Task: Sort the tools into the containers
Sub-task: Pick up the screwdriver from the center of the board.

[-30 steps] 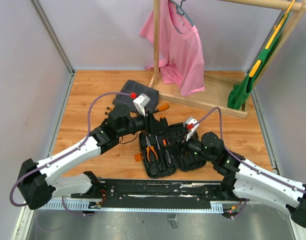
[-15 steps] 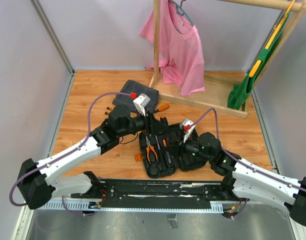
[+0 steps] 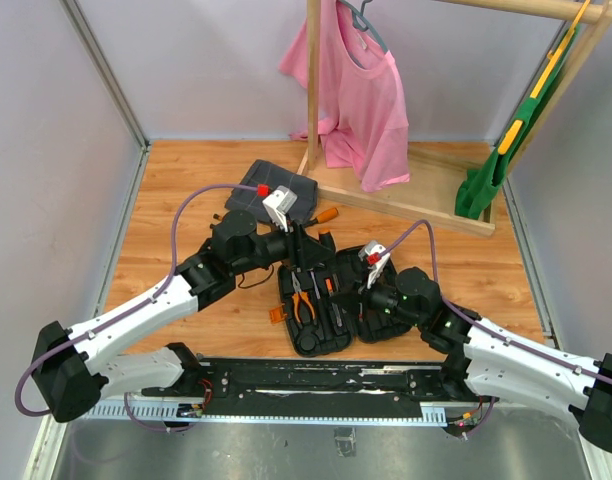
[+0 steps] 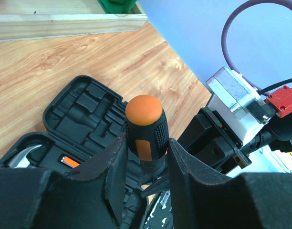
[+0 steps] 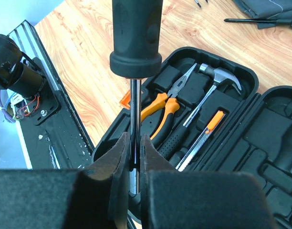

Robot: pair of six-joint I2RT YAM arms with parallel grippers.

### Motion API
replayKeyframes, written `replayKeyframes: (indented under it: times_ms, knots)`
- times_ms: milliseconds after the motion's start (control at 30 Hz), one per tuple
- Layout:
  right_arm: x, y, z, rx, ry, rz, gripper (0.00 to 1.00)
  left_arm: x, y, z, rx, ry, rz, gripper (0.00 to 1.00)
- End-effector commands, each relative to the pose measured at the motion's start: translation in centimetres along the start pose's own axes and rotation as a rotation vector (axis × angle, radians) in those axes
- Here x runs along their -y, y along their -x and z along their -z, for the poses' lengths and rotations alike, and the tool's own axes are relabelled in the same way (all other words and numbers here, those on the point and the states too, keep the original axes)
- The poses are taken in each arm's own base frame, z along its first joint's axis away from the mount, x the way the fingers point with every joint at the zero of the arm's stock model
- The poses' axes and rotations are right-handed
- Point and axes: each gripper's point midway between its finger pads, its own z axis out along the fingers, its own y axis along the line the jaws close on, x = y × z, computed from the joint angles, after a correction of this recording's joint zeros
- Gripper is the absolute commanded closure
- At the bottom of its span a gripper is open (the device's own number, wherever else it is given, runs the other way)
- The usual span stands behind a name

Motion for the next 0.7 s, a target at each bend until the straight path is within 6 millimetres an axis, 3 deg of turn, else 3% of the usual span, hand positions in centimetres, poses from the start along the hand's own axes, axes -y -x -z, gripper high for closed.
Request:
replayKeyframes:
  times_ms: [0, 133, 267, 500, 667]
  knots:
    - [-0.1, 1.7, 0.1, 0.068, -0.011, 0.033, 0.99, 2.2, 1.8, 0.5, 0.054, -0.071, -0.022, 0.95]
    - [0.4, 3.4, 0.1, 0.128, -0.045, 0.068, 0.99, 2.4, 2.4, 1.0, 0.063, -0.065, -0.029, 0.67]
    - [1.2, 4.9, 0.3, 0.204, -0.09, 0.098, 1.0, 3.5, 3.3, 1.7, 0.074, -0.085, -0.024, 0.49]
    - [2.4, 6.3, 1.0, 0.239, -0.16, 0.222, 0.99, 4.1, 4.5, 3.2, 0.097, -0.068, -0.017, 0.37]
    - [3.0, 8.2, 2.1, 0.388, -0.198, 0.289, 0.99, 2.4, 5.7, 4.3, 0.131, 0.074, 0.016, 0.36]
